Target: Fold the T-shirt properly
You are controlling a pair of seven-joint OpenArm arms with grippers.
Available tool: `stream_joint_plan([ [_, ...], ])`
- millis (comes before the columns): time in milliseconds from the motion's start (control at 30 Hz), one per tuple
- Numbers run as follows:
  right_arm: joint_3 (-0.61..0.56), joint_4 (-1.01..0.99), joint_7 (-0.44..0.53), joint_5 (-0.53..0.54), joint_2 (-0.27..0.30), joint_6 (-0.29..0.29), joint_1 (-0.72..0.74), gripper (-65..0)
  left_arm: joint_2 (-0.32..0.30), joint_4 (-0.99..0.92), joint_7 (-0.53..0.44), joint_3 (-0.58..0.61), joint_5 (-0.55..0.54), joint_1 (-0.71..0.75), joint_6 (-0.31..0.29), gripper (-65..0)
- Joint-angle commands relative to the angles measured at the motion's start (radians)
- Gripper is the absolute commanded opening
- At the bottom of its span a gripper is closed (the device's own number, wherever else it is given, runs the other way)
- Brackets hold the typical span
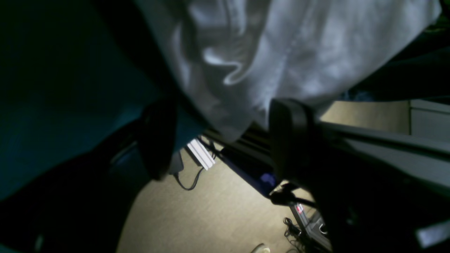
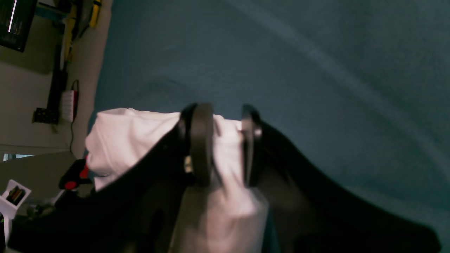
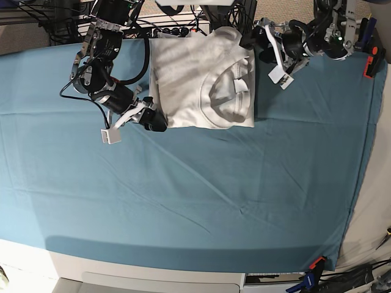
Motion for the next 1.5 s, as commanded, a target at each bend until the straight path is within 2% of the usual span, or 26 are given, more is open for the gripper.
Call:
stream_joint_plan([
  [0,-0.001,0.013,0.012,0.023,0.001,0.013,0.014,-51.1,-0.001,0.014,-0.013,0.005,-0.018,0.0,-0.004,-23.3],
  [300,-0.001,0.013,0.012,0.024,0.001,0.013,0.014,-51.1,0.005,0.014,-0.043,0.095,0.055,-0.008,0.02,-23.3],
  [500,-0.001,0.013,0.012,0.024,0.001,0.013,0.014,-51.1,0.024,0.014,-0.045,0.11,0.073,-0.022,0.023,-24.2],
  [600,-0.001,0.013,0.012,0.023,0.001,0.014,0.014,-51.2,0.024,0.014,-0.045,0.11,0.072,-0.026,0.022,-32.3],
  [767,-0.001,0.015,0.003,0.023,0.004,0.014,0.014,-63.3,0.02,0.014,-0.043,0.109,0.073,-0.036,0.022,-55.0],
  [833,-0.001,0.015,-0.003,0.023,0.004,0.014,0.013,-63.8,0.014,0.015,-0.043,0.107,0.074,-0.036,0.022,-64.0],
  [867,0.0,0.015,-0.007,0.024,0.005,0.014,0.013,-63.8,0.013,0.015,-0.042,0.107,0.074,-0.036,0.022,-65.0],
  [1067,-0.001,0.015,-0.046,0.031,0.015,0.037,0.008,-63.8,0.013,0.029,-0.032,0.107,0.08,-0.036,0.022,-65.0],
  [1200,-0.001,0.015,-0.064,0.04,0.015,0.037,-0.008,-63.8,0.013,0.08,-0.037,0.107,0.129,-0.036,0.023,-65.0],
  [1300,-0.001,0.015,-0.08,0.049,0.016,0.037,-0.02,-63.8,0.013,0.101,-0.055,0.107,0.168,-0.039,0.061,-65.0],
  [1467,-0.001,0.021,-0.101,0.087,0.02,0.061,-0.046,-63.8,0.013,0.101,-0.06,0.107,0.196,-0.061,0.065,-65.0],
])
